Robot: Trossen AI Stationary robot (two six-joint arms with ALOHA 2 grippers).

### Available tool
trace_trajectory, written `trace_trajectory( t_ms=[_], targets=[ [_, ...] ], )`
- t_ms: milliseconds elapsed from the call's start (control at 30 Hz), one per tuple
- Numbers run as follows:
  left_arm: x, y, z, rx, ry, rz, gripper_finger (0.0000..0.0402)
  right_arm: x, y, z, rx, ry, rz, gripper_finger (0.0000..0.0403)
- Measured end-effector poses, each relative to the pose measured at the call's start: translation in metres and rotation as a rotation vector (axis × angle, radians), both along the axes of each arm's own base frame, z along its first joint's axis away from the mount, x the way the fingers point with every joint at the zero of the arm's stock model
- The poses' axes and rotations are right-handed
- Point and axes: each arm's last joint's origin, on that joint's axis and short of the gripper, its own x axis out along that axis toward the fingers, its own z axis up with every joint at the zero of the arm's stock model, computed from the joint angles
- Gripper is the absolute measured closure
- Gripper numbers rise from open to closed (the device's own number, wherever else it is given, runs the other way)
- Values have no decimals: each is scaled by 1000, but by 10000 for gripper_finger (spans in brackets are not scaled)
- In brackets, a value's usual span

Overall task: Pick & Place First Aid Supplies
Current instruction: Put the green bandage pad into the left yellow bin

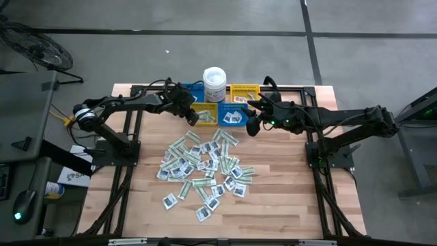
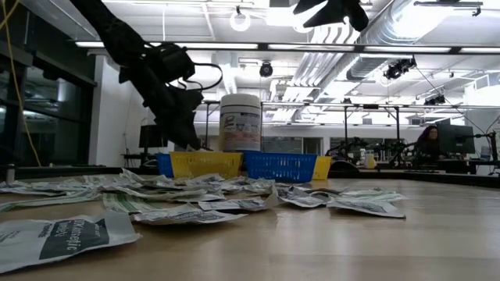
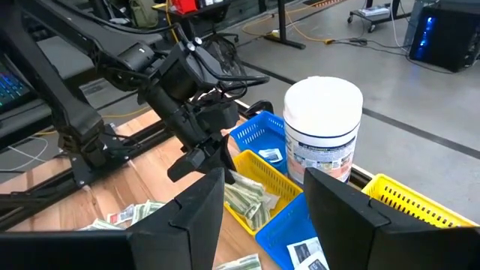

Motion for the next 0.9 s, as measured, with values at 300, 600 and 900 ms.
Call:
trace_trajectory(
  t_ms=[300, 600, 900],
  targets=[
    [-4, 0, 6, 60, 28, 30, 269, -2, 1, -5, 47, 33, 2, 224],
    [-14, -7, 33, 139, -27, 31, 268, -9, 4, -20, 84, 221, 107, 224],
    [-29, -21, 59, 57, -136, -19, 268, 12, 8, -42, -115, 451, 404, 224]
  ],
)
